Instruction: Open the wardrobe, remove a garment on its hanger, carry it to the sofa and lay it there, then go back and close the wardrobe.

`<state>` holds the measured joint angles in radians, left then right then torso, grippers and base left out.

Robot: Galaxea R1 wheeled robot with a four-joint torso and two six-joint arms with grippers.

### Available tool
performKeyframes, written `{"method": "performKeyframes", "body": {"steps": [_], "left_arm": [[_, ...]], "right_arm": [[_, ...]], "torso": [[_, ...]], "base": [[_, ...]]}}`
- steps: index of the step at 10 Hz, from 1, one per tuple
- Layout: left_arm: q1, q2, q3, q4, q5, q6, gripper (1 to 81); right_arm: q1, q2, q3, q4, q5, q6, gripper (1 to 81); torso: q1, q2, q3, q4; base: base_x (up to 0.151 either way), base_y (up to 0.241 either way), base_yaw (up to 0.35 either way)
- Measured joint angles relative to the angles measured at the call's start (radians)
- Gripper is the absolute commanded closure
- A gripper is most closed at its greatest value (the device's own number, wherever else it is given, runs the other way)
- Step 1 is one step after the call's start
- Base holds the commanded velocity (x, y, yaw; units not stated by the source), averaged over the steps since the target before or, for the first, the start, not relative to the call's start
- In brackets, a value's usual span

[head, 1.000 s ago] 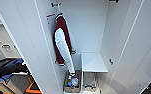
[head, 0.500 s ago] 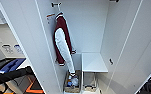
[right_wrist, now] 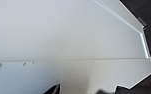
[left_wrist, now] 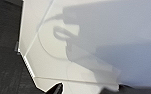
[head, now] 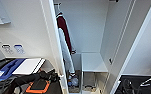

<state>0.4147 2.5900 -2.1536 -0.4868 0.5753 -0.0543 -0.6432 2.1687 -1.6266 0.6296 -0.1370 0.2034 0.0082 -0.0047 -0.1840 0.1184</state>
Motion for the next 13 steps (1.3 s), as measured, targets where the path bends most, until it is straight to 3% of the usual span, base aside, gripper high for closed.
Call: {"method": "performKeyframes", "body": {"steps": [3,5,9,13], "left_arm": [[0.077,0.069,0.01,-0.006,0.009,0.005,1.0],[0.18,0.072,-0.001,-0.005,0.008,0.039,1.0],[0.469,0.096,-0.003,-0.005,-0.056,0.209,1.0],[0.718,0.103,-0.004,-0.005,-0.206,0.384,1.0]], "right_arm": [[0.01,0.134,-0.032,0.003,0.087,0.0,1.0],[0.027,0.248,-0.136,0.003,0.093,0.0,1.0],[0.087,0.466,-0.392,0.001,0.079,0.0,1.0],[0.069,0.491,-0.454,-0.003,0.073,-0.005,1.0]], "torso": [[0.0,0.0,0.0,0.0],[0.0,0.0,0.0,0.0],[0.0,0.0,0.0,0.0],[0.0,0.0,0.0,0.0]], "base": [[0.0,0.0,0.0],[0.0,0.0,0.0],[0.0,0.0,0.0],[0.0,0.0,0.0]]}}
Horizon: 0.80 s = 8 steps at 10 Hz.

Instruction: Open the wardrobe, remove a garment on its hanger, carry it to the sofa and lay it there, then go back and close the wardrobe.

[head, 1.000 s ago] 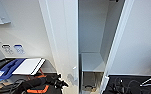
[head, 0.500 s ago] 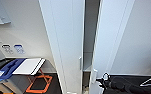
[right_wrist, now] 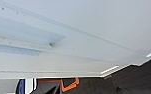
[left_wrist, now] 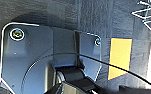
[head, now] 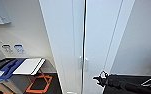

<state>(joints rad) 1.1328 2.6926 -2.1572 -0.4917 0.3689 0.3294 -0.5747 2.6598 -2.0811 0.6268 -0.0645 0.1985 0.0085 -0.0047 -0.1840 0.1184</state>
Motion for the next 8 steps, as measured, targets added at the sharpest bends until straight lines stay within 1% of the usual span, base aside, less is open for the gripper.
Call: {"method": "performKeyframes", "body": {"steps": [2,3,4,6,7,8], "left_arm": [[0.08,0.01,-0.003,-0.001,-0.089,0.067,1.0],[0.103,0.017,-0.014,0.0,-0.123,0.086,1.0],[0.114,0.028,-0.038,0.0,-0.143,0.09,1.0],[0.143,0.056,-0.093,-0.001,-0.222,0.093,1.0],[0.167,0.075,-0.124,-0.001,-0.253,0.097,1.0],[0.191,0.098,-0.158,-0.001,-0.269,0.105,1.0]], "right_arm": [[-0.108,-0.019,-0.012,-0.012,-0.006,-0.014,1.0],[-0.184,-0.022,-0.013,-0.029,-0.007,-0.022,1.0],[-0.266,-0.027,-0.013,-0.052,-0.007,-0.034,1.0],[-0.403,-0.032,-0.023,-0.121,-0.006,-0.061,1.0],[-0.467,-0.032,-0.043,-0.168,-0.004,-0.079,1.0],[-0.539,-0.027,-0.076,-0.219,0.002,-0.092,1.0]], "torso": [[0.0,0.0,0.0,0.0],[0.0,0.0,0.0,0.0],[0.0,0.0,0.0,0.0],[-0.001,0.0,0.0,0.0],[-0.001,0.0,0.001,0.0],[-0.001,0.0,0.001,0.0]], "base": [[0.0,0.0,0.0],[0.0,0.0,0.0],[0.0,0.0,0.0],[0.0,0.0,0.0],[0.0,0.0,0.0],[0.0,0.0,0.0]]}}
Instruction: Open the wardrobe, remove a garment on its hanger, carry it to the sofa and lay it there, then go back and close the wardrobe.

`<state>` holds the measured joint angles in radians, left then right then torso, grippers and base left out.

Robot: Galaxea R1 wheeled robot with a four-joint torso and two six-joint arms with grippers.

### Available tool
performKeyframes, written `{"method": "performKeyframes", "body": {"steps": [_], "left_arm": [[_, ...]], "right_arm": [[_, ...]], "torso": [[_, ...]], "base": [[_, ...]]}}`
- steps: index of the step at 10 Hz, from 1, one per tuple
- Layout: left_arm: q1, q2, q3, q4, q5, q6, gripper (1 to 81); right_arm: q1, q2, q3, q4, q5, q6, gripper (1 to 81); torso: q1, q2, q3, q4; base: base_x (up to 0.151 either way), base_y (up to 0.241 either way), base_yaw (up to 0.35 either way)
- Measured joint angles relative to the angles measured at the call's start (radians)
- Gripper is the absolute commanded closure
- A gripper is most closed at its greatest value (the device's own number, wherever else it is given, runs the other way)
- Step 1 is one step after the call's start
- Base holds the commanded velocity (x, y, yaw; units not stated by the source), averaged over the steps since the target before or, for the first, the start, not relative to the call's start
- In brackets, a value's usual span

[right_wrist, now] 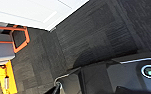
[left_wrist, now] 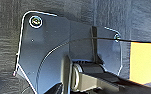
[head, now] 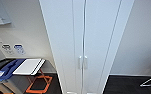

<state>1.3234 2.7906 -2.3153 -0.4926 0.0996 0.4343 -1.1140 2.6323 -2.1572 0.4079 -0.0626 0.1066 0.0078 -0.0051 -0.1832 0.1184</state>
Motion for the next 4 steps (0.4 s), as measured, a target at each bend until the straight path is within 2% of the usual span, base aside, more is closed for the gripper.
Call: {"method": "performKeyframes", "body": {"steps": [2,4], "left_arm": [[0.022,0.044,-0.083,0.0,-0.014,0.006,1.0],[0.034,0.089,-0.187,0.0,-0.024,0.007,1.0]], "right_arm": [[-0.133,0.034,-0.11,-0.101,-0.001,-0.022,1.0],[-0.235,0.108,-0.239,-0.209,0.04,-0.041,1.0]], "torso": [[-0.001,-0.001,0.001,0.0],[-0.002,-0.001,0.001,0.0]], "base": [[0.0,0.0,0.0],[0.0,0.0,0.0]]}}
